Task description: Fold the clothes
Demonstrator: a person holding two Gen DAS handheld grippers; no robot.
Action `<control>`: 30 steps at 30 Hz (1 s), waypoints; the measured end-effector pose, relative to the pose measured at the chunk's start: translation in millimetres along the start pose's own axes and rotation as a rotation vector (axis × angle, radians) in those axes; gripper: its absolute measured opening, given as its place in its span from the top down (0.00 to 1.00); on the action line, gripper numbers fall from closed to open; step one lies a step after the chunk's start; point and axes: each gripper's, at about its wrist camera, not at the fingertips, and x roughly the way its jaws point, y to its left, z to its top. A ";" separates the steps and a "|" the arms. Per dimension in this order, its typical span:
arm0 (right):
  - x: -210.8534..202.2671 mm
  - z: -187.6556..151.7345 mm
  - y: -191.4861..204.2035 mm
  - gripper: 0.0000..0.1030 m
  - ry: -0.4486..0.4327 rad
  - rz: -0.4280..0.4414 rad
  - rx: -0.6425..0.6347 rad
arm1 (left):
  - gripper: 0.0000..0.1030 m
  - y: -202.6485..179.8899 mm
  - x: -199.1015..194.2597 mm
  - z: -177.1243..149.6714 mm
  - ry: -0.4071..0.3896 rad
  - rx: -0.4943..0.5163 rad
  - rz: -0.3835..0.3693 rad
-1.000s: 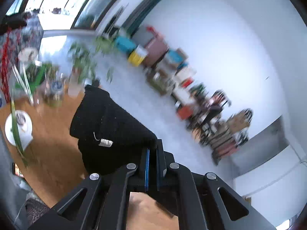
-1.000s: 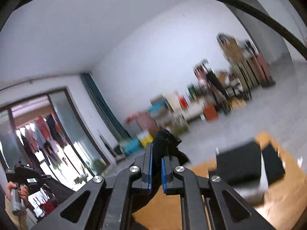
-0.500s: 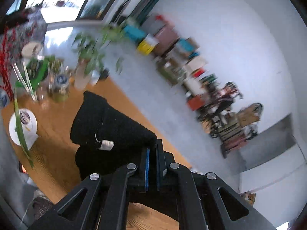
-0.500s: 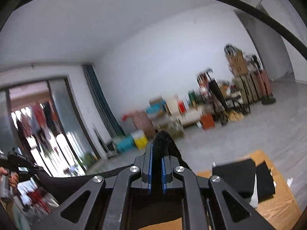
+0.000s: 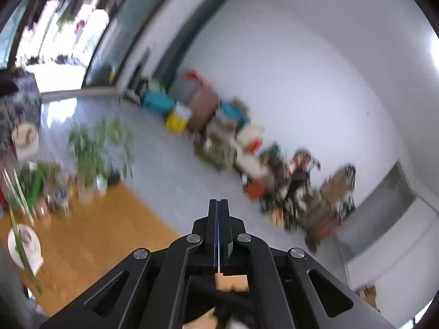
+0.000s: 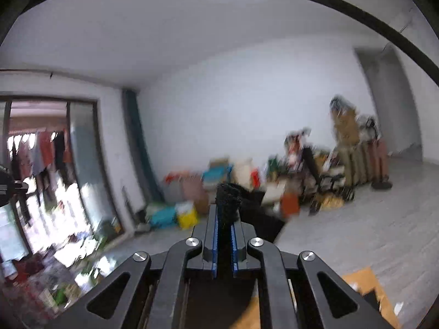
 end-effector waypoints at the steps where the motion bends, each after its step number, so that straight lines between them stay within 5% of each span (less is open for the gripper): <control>1: 0.0 -15.7 -0.4 0.92 0.031 0.002 -0.001 | 1.00 6.9 11.6 -14.3 0.045 0.013 0.003; 5: -16.9 -85.0 -34.4 0.92 0.119 -0.026 0.070 | 1.00 69.0 88.6 -97.1 0.355 -0.070 0.028; 8: -50.7 -122.8 -83.7 0.92 0.136 -0.132 0.129 | 0.98 125.1 150.3 -169.1 0.574 -0.157 0.029; 15: -122.9 -219.1 -200.8 0.92 0.313 -0.383 0.274 | 0.70 193.5 273.3 -312.4 0.849 -0.409 0.023; 18: -129.8 -259.2 -245.2 0.92 0.401 -0.448 0.397 | 0.63 189.5 308.4 -339.1 0.835 -0.478 -0.012; 20: -131.2 -279.3 -260.7 0.92 0.434 -0.460 0.457 | 0.40 185.5 328.1 -345.9 0.809 -0.524 -0.054; 21: -132.6 -281.6 -266.2 0.92 0.437 -0.464 0.471 | 0.36 182.0 334.7 -346.7 0.800 -0.533 -0.068; 27: -134.8 -272.0 -271.8 0.92 0.419 -0.476 0.474 | 0.34 148.7 379.6 -344.5 0.726 -0.466 -0.078; 30: -138.2 -269.9 -257.7 0.92 0.415 -0.471 0.462 | 0.34 133.1 402.1 -352.9 0.724 -0.331 0.009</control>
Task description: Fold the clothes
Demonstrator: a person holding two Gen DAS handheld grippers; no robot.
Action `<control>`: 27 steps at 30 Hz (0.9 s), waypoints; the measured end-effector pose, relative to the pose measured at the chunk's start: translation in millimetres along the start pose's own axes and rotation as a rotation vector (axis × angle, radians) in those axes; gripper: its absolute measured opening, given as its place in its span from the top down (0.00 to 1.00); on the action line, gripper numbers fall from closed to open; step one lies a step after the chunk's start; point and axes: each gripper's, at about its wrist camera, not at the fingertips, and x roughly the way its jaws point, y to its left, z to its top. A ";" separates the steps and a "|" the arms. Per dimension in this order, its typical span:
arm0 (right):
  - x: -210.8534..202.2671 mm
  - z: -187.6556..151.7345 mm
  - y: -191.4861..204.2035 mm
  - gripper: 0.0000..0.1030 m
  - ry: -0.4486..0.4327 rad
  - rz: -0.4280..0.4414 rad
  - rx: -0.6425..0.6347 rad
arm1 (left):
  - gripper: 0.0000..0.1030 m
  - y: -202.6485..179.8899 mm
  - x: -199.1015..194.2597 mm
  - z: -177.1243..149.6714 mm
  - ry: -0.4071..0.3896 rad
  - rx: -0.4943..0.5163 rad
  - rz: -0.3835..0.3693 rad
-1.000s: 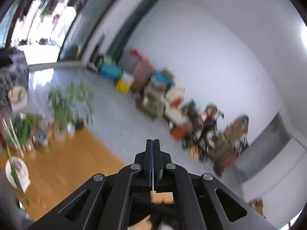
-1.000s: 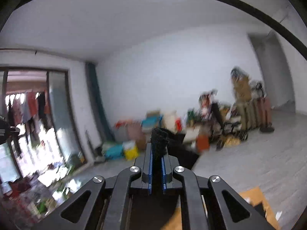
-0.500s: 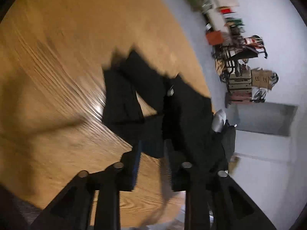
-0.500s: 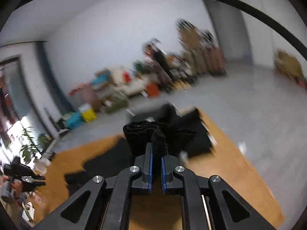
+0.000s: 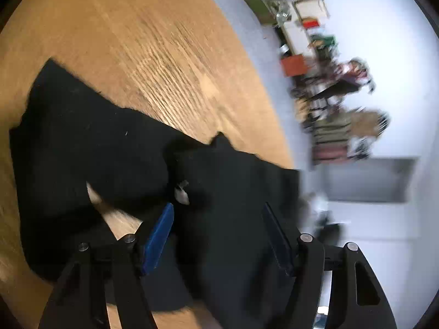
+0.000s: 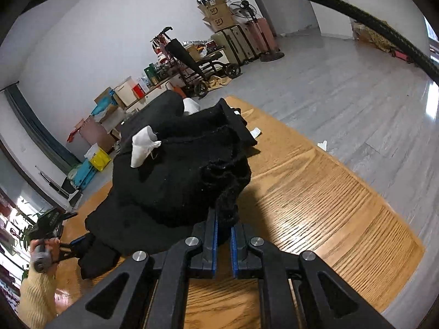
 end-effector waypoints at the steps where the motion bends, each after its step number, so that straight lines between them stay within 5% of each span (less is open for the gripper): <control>1: 1.4 -1.9 0.1 0.92 0.002 -0.002 -0.003 | 0.34 0.2 7.9 -0.9 0.021 0.006 0.013; 4: 6.8 -6.3 0.9 0.92 0.013 -0.012 -0.005 | 0.41 2.5 31.9 -8.1 0.071 -0.002 0.000; 6: 10.4 -7.7 3.4 0.92 0.015 -0.009 0.000 | 0.79 -5.5 33.2 -10.9 0.035 0.042 0.056; 8: 10.9 -7.6 3.4 0.92 0.015 -0.004 0.006 | 0.94 -3.7 33.4 -11.5 0.035 0.008 0.063; 12: 4.8 -7.7 3.5 0.92 0.007 0.024 0.016 | 0.95 4.0 7.9 -12.1 0.023 -0.106 -0.053; 15: -6.0 -7.6 9.0 0.92 -0.006 0.051 -0.003 | 0.96 -12.2 -42.9 -16.2 -0.018 -0.030 -0.112; 17: -15.4 -8.9 13.3 0.92 -0.013 0.071 -0.014 | 0.96 -22.4 -100.3 -32.5 -0.054 0.054 -0.240; 19: -23.5 -14.6 13.2 0.92 -0.002 0.098 -0.008 | 0.96 -16.8 -151.1 -54.6 -0.090 0.155 -0.254; 21: -28.6 -26.1 11.9 0.92 0.035 0.136 -0.002 | 0.95 -0.8 -191.6 -74.0 -0.116 0.216 -0.247; 27: -24.0 -81.6 21.4 0.92 0.271 0.171 -0.076 | 0.96 146.0 -248.0 -128.6 -0.069 0.109 -0.056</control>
